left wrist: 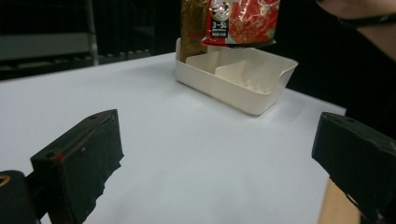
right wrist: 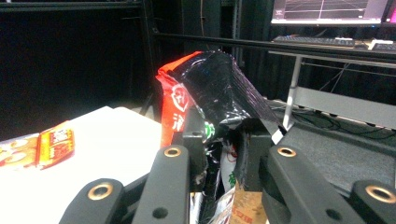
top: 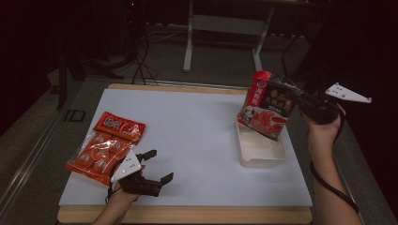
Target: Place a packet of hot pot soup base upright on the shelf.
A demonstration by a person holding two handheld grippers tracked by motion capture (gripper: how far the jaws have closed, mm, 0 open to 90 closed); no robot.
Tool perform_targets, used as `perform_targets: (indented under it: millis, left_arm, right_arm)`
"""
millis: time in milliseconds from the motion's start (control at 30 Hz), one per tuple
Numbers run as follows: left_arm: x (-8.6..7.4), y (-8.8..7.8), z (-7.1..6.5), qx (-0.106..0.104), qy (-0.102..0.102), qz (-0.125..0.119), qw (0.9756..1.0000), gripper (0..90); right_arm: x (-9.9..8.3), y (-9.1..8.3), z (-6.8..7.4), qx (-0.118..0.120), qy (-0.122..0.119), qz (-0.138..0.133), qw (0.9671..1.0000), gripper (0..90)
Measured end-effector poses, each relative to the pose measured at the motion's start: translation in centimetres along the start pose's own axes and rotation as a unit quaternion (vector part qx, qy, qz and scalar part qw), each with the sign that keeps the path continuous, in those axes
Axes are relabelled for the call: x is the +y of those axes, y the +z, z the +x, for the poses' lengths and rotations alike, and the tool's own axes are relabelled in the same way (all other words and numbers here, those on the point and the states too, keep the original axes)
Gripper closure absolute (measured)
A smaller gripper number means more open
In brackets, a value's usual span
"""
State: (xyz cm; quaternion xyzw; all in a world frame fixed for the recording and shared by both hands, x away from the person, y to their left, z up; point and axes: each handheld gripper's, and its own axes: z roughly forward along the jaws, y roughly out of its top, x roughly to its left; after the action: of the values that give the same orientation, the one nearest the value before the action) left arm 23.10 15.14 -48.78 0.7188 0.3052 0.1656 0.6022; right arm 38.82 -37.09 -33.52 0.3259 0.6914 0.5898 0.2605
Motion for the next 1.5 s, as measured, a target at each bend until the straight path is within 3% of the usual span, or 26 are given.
perform_targets:
  millis: [33, 367, 567, 933, 1033, 1500]
  left_arm:
    - [0.0, 0.0, -0.1, 0.002, 0.009, 0.002, 1.0000, 2.4]
    - [-0.4, -0.2, -0.2, 0.001, 0.002, 0.005, 1.0000, 2.4]
    - [-0.5, -0.4, -0.2, -0.001, -0.005, -0.001, 1.0000, 2.4]
    - [-0.6, -0.5, -0.1, -0.003, -0.012, -0.005, 0.9999, 2.4]
    - [-0.7, -0.5, 0.0, -0.003, -0.012, -0.003, 0.9999, 2.4]
    - [-0.8, -0.4, 0.1, -0.006, -0.021, -0.002, 0.9998, 2.4]
  right_arm:
    - [-0.1, 0.1, -0.2, -0.002, -0.001, 0.000, 1.0000, 76.9]
    - [-1.0, 1.5, -1.8, 0.008, -0.038, 0.009, 0.9992, 76.7]
    - [-1.9, 2.3, -2.8, 0.011, -0.030, 0.017, 0.9993, 76.7]
    - [-3.1, 3.9, -3.4, 0.019, -0.043, 0.029, 0.9985, 76.3]
    - [-3.3, 4.2, -3.3, 0.023, -0.051, 0.022, 0.9982, 76.1]
    - [-3.5, 4.0, -3.5, 0.057, -0.029, 0.029, 0.9975, 75.6]
